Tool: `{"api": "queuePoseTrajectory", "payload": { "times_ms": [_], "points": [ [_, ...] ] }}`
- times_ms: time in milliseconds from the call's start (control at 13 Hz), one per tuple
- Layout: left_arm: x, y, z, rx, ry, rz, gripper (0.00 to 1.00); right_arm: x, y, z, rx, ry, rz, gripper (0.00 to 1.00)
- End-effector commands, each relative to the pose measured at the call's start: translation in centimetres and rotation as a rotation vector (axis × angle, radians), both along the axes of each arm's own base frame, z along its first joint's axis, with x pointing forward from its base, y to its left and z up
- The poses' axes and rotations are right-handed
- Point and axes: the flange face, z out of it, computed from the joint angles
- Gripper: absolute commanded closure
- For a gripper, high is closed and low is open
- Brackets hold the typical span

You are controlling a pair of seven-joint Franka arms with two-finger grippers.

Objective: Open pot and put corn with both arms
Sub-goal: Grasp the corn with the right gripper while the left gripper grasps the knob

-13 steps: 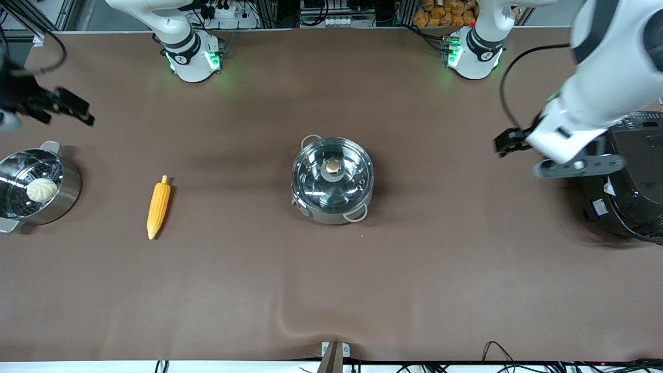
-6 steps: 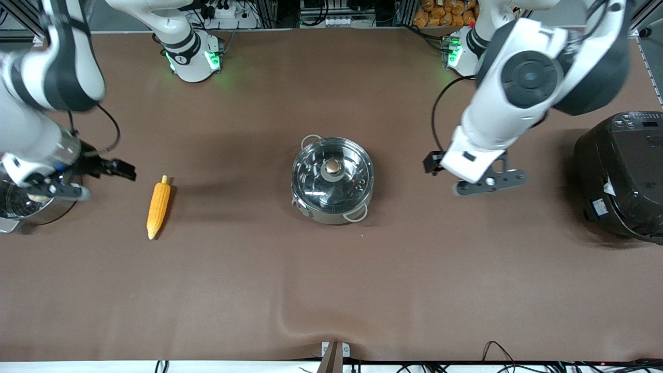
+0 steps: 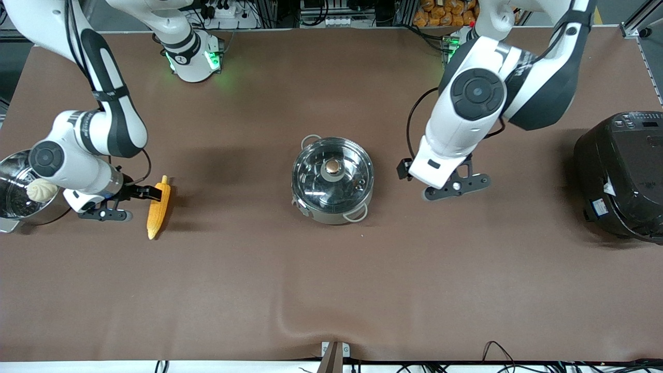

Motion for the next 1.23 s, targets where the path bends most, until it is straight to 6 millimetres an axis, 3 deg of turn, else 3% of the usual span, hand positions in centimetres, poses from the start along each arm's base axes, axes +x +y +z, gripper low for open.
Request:
{"api": "queuePoseTrajectory", "payload": {
  "times_ms": [0,77,385,538,692,1000,1077,1154],
  "points": [
    [-0.6,-3.3,-0.4,-0.019,-0.021,0.063,0.0,0.2,-0.3,-2.0,-0.01,-0.013,0.017,0.0],
    [-0.5,-3.9,-1.2,-0.024,-0.027,0.087,0.0,0.2,-0.3,-2.6,-0.011,-0.01,0.018,0.0],
    [-3.4,-12.1,-4.9,-0.024,-0.034,0.132,0.0,0.3,-0.9,-6.2,-0.019,-0.016,0.036,0.0],
    [-3.4,-13.1,-5.3,-0.05,-0.053,0.127,0.0,0.0,-1.4,-7.1,-0.018,0.0,0.029,0.0],
    [-4.6,-15.5,-6.5,-0.063,-0.066,0.117,0.03,-0.5,-1.7,-8.8,-0.019,0.028,0.023,0.0],
    [-6.0,-18.4,-9.4,-0.072,-0.066,0.156,0.11,-1.0,-1.5,-9.2,-0.015,0.057,0.009,0.0],
    [-6.5,-19.0,-9.5,-0.073,-0.065,0.151,0.13,-1.0,-1.2,-9.0,-0.013,0.062,0.013,0.08],
    [-6.5,-19.2,-10.1,-0.066,-0.06,0.161,0.16,-1.1,-1.0,-8.8,-0.012,0.075,0.014,0.26]
  ]
}}
